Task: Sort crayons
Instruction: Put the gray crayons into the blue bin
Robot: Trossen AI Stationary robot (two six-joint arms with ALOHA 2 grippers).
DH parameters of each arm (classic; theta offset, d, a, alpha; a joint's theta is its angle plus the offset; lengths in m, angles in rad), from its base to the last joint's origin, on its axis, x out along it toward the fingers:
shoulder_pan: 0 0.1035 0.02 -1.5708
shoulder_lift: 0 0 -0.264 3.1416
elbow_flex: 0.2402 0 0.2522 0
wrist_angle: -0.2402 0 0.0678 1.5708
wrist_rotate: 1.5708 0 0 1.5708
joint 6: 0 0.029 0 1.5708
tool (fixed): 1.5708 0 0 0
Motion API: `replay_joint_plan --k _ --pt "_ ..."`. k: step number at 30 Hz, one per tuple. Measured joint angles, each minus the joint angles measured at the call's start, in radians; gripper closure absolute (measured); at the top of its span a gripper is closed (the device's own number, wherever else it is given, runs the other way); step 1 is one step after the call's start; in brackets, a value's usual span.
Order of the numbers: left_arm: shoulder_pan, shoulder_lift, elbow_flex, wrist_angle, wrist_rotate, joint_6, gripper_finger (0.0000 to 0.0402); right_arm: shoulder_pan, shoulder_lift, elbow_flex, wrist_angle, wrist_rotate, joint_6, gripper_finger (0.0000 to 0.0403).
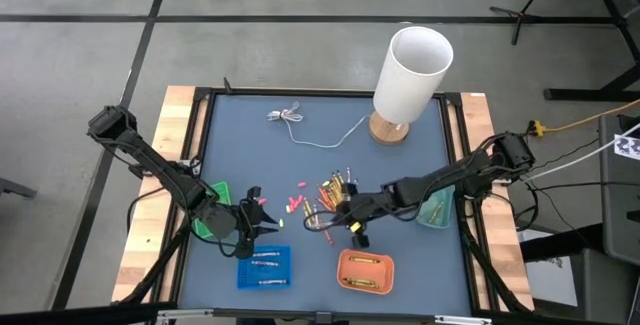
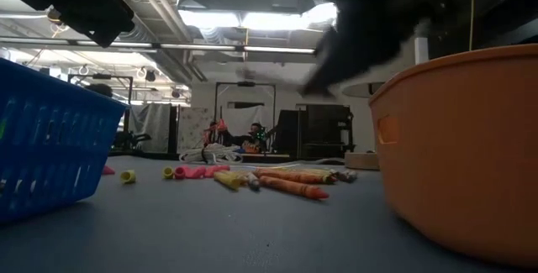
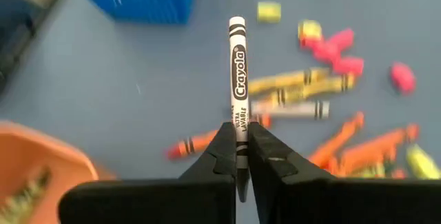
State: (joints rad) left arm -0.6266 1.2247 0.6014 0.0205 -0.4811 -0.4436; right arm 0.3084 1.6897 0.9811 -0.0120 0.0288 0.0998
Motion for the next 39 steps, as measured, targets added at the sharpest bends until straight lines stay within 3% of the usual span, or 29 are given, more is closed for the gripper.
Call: replay_joint_plan --k 10,16,27,35,39 --pt "0.073 -0.001 0.000 0.000 -0.008 0.066 0.0325 0.033 0.016 0.045 0.275 0.005 0.051 0.0387" --pt "0.190 -0.041 0.001 -0.001 0.017 0.178 0.0325 0.090 0.136 0.098 0.453 0.014 0.058 0.0387" --pt "0.350 -0.154 0.001 -0.001 0.154 0.356 0.0325 0.102 0.429 0.446 0.392 -0.005 0.160 0.0386" --pt "0.358 -0.162 0.001 -0.022 0.170 0.376 0.0325 0.058 0.502 0.534 0.381 -0.108 0.353 0.0386" --pt "0.358 -0.162 0.001 -0.030 0.170 0.376 0.0325 0.050 0.503 0.538 0.381 -0.129 0.375 0.0384"
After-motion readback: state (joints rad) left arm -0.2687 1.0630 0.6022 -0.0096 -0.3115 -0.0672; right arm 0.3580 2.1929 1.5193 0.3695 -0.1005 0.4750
